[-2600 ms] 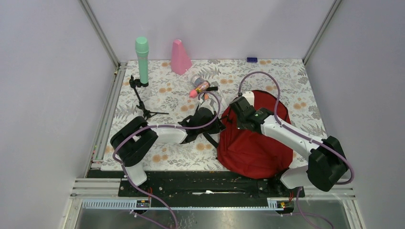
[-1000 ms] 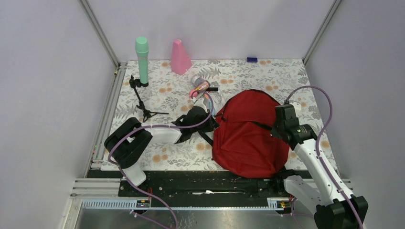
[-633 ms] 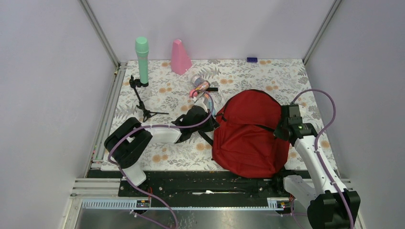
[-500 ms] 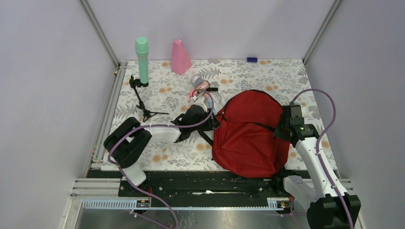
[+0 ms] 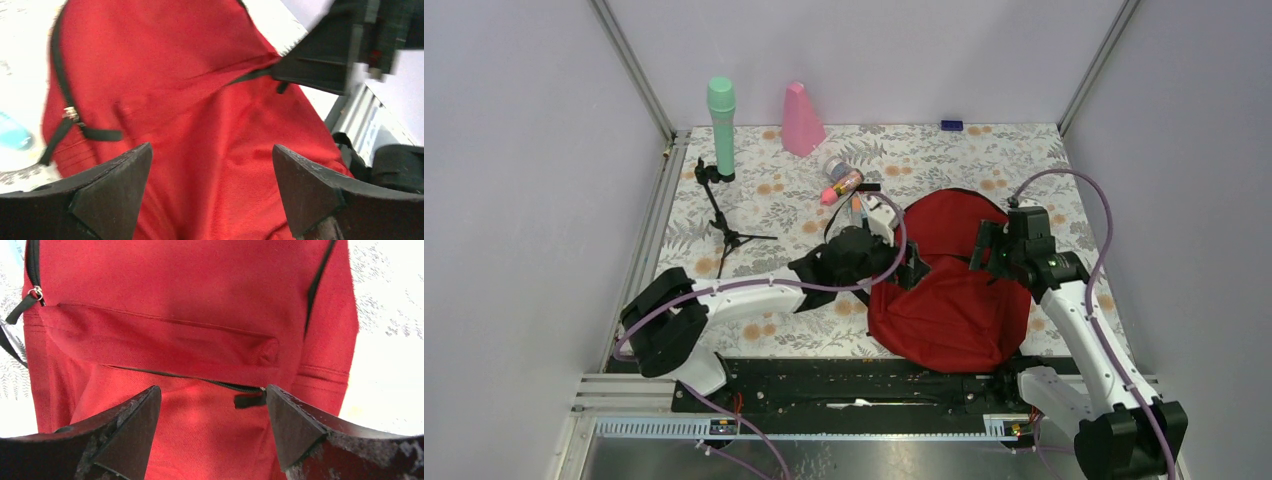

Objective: Pack the student bag
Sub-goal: Unzip the student bag at the center of the board.

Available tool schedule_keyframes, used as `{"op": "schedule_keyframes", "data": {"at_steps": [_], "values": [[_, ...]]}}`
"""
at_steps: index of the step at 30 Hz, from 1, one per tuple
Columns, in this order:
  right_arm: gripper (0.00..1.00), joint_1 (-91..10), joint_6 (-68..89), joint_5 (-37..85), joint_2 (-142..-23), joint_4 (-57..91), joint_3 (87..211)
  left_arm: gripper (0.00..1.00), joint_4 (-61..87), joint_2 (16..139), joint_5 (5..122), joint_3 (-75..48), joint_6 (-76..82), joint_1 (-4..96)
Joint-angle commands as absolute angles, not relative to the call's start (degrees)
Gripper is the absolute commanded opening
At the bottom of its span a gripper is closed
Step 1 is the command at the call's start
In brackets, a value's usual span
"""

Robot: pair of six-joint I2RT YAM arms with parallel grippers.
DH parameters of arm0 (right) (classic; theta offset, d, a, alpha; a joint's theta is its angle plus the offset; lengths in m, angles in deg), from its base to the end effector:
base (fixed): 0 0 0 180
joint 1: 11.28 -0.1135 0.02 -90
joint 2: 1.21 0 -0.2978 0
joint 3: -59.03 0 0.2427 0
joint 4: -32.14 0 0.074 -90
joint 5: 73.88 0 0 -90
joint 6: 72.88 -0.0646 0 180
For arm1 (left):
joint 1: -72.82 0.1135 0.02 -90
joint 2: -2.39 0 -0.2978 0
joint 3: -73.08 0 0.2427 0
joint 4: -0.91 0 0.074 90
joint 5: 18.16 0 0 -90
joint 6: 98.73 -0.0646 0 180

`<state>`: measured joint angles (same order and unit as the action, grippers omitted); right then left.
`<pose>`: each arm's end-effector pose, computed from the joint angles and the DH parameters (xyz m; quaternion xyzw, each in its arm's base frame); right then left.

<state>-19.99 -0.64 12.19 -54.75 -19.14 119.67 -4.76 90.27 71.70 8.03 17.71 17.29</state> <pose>0.1817 0.0234 0.2865 0.0859 0.9167 0.0583 0.3860 0.2065 -0.3011 0.2760 0.2028 0.7787 -0.3901 0.4475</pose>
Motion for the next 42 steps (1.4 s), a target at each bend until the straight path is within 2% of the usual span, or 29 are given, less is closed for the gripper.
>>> {"op": "schedule_keyframes", "data": {"at_steps": [1,9,17,24,26,28,30,33,35,36,37,42], "values": [[0.84,-22.76,1.13,12.19,-57.99,-13.27,122.47,0.94,-3.04,93.35,75.01,2.46,12.49,13.56],[0.74,-23.18,0.82,13.08,-63.97,-9.62,123.86,0.94,-1.23,98.34,79.58,-1.43,11.61,11.30],[0.74,-23.40,1.25,13.97,-66.75,-8.49,124.20,0.80,0.16,101.31,79.29,-3.71,11.48,11.30],[0.74,-23.85,2.14,15.16,-69.24,-7.78,124.66,0.74,0.63,103.54,78.27,-5.26,11.84,11.30],[0.67,-24.03,2.16,15.45,-69.89,-7.52,124.90,0.71,0.84,104.16,78.33,-5.48,12.01,11.30],[0.48,-24.05,2.20,15.27,-70.51,-7.29,125.09,0.64,0.90,104.72,78.35,-5.50,12.17,11.30],[0.27,-24.08,2.04,14.80,-71.00,-6.96,125.36,0.51,0.98,105.08,78.43,-5.44,12.35,11.22],[0.10,-24.15,1.82,14.01,-71.85,-6.19,125.75,0.32,1.12,105.18,78.92,-5.18,12.37,10.96],[0.02,-24.11,1.56,12.59,-72.76,-5.85,126.17,0.14,1.36,104.75,79.70,-5.02,12.68,10.66],[0.00,-24.11,1.41,11.65,-73.32,-5.79,126.56,0.05,1.31,104.22,80.83,-4.52,13.04,10.30],[0.00,-24.06,1.24,10.34,-74.12,-5.73,126.80,0.00,0.60,102.74,82.22,-3.51,13.36,9.80],[0.00,-24.03,1.03,3.09,-80.81,-7.65,129.44,0.00,-5.50,95.46,88.11,2.50,13.51,6.09]]}}
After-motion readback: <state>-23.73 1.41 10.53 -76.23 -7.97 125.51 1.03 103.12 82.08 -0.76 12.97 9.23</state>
